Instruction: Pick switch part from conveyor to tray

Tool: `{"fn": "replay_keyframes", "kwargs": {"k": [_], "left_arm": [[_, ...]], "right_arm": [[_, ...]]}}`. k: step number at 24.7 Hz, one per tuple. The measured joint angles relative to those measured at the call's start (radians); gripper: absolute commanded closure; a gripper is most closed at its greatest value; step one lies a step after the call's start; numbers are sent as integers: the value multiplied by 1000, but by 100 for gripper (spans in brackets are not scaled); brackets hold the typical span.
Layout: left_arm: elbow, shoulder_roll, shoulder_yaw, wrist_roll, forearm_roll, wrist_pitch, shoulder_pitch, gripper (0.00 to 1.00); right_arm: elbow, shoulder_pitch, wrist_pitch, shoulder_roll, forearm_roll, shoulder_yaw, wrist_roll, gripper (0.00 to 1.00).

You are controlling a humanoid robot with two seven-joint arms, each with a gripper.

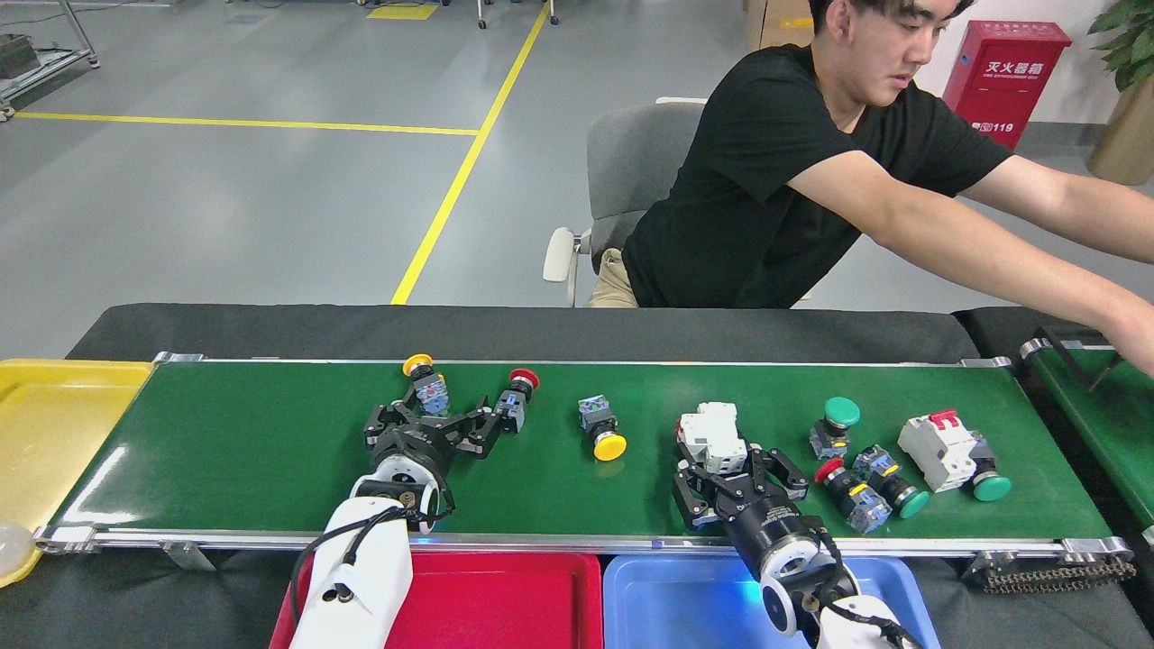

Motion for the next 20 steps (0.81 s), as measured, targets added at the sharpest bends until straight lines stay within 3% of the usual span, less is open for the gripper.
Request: {"fn": "replay_keyframes", "kwargs": {"k": [4, 6, 7, 8, 10, 13, 15, 18, 20], "left_arm": [[8, 19, 71, 4, 6, 40, 2, 50], [8, 27, 103, 20, 18, 42, 12, 69], [6, 28, 109, 39, 30, 46, 20, 78], [3, 30, 113, 52, 45, 49, 26, 84], [-12, 47, 119, 74, 84, 28, 48, 91], [-68, 60, 119, 83, 109, -19, 90, 94], [-150, 60, 117, 85, 110, -78, 148, 94], [-345, 59, 94, 84, 110, -222, 288, 93], [-501, 70, 86, 79, 110, -360, 410, 91]], "right_arm": [[-134, 113, -263, -116, -98, -44, -2, 91], [-169, 189, -417, -160, -130, -88, -2, 83], [-178, 228, -481, -173, -136, -120, -2, 73], [-184, 264, -517, -181, -139, -158, -2, 61], [-186, 339, -561, -185, -141, -258, -2, 0], [-183, 421, -584, -184, -141, -388, -7, 0], [-175, 431, -585, -173, -139, -442, -3, 0], [-185, 431, -588, -88, -134, -469, 3, 0], [-222, 425, -512, -22, -119, -466, 5, 1]]}}
